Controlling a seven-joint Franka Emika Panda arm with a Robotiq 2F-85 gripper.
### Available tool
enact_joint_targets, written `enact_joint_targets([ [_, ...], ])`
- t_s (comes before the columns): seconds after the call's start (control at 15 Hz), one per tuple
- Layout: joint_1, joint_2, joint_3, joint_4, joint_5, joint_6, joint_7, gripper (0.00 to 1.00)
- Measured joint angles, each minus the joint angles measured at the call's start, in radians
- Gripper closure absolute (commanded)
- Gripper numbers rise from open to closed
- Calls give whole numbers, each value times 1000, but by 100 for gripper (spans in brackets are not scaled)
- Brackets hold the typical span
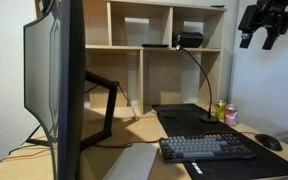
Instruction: Press the space key on the keyboard
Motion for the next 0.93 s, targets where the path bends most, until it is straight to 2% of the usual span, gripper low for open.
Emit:
enact_joint_targets([
  [0.13, 0, 0, 0, 0, 0, 0, 0, 0],
  [0.33, -1, 50, 0, -2, 19, 6, 76, 0],
  [0.73, 62, 377, 38, -65, 242, 121, 190, 0],
  [0.93, 66, 451, 57, -68, 263, 148, 226, 0],
])
